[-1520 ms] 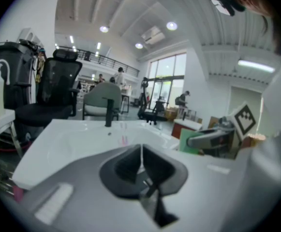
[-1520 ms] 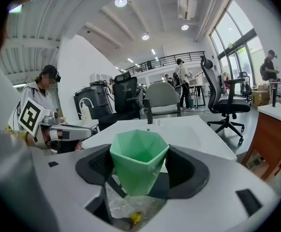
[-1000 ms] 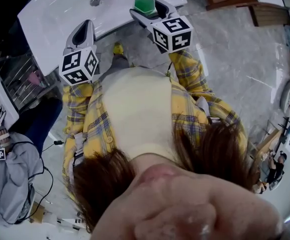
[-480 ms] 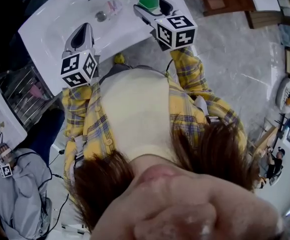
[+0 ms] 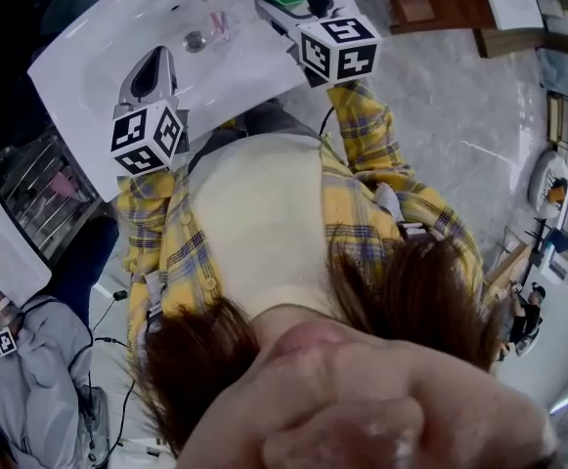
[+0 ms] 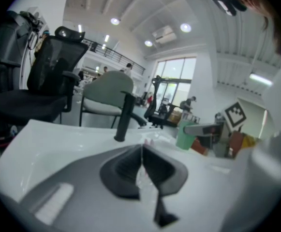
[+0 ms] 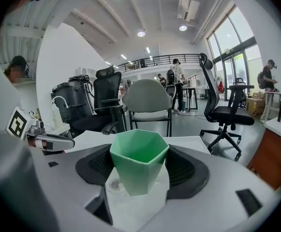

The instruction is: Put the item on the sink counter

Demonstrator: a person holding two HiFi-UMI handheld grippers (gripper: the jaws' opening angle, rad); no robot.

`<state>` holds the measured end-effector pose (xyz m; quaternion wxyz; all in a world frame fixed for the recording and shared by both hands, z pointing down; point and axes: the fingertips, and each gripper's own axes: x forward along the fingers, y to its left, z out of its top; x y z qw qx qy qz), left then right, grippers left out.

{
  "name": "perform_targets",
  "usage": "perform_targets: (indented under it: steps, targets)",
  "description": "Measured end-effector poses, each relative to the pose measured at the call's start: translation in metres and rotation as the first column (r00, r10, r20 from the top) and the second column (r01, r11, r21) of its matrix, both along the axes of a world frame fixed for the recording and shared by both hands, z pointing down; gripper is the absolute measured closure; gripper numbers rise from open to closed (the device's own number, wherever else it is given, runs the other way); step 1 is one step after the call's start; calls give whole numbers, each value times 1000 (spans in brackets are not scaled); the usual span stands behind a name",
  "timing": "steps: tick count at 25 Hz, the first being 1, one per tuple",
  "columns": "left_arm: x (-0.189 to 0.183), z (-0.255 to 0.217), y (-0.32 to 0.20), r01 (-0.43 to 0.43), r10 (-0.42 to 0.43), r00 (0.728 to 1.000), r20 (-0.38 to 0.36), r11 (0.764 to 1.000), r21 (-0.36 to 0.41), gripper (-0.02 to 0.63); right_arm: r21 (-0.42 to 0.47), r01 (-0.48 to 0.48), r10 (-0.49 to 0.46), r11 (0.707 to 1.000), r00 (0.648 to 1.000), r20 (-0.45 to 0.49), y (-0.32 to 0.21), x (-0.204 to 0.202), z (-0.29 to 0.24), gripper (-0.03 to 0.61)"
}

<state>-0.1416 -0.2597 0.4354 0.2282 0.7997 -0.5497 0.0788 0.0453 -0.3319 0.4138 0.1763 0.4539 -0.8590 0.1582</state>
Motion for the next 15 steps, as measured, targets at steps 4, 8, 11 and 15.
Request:
perform_targets:
  steps: [4,8,11,15]
  targets:
    - [-4,3,-7,51,-51,999,10,999,-12,606,6,43,-43,999,999,11,-22,-6,1,250]
    - [-2,9,-15,107,-107,994,20,994,-28,606,9,104,-104,995,995,7,-45,-12,9,250]
    - [-1,8,-22,147,-147,989,21,989,-20,606,10,141,-141,990,990,4,-62,-18,14,250]
    - [-1,6,-31,187,-186,982,34,982,-22,606,18,176,-176,984,984,6,-79,-25,20,250]
